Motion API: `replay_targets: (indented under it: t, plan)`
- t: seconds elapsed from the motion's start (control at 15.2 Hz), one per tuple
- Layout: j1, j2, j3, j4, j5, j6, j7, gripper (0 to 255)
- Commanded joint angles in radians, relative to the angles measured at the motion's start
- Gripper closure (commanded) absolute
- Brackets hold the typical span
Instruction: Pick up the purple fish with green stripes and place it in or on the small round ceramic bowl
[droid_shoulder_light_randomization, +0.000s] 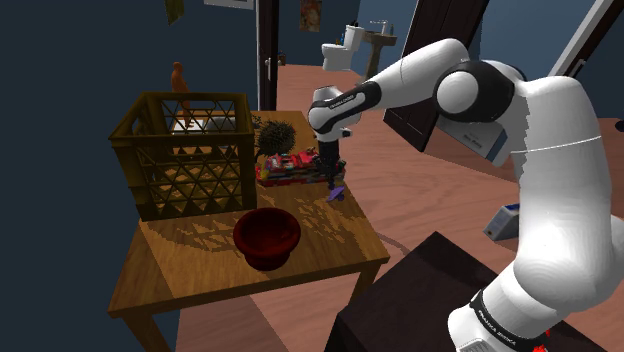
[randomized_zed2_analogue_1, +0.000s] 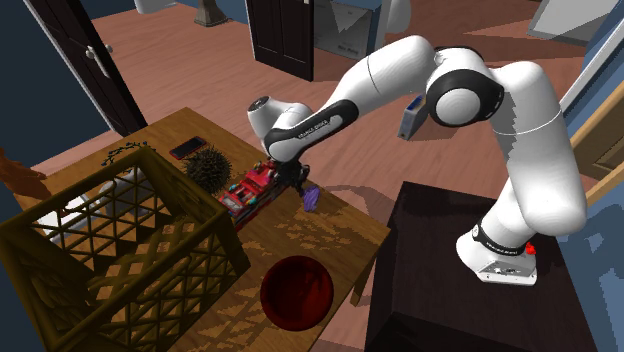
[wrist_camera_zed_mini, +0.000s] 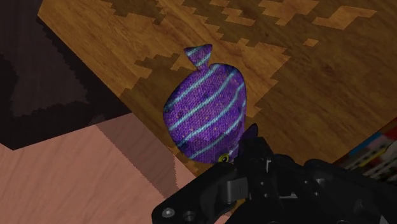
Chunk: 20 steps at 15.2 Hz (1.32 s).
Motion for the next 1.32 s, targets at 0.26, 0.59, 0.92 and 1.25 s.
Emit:
replay_targets:
  t: [0.26,0.59,0.92,1.25]
  plan:
    - [0.079,0.014,-0.041,0.046,-0.059,-0.055,0.155,0]
    - [0.219,0.099,-0.120,0.168,-0.140,-0.180,0.408,0]
    - [0.208,0.101,-0.118,0.111,-0.149,-0.121,0.416,0]
    - [0.205,0.101,-0.114,0.111,-0.151,-0.121,0.417,0]
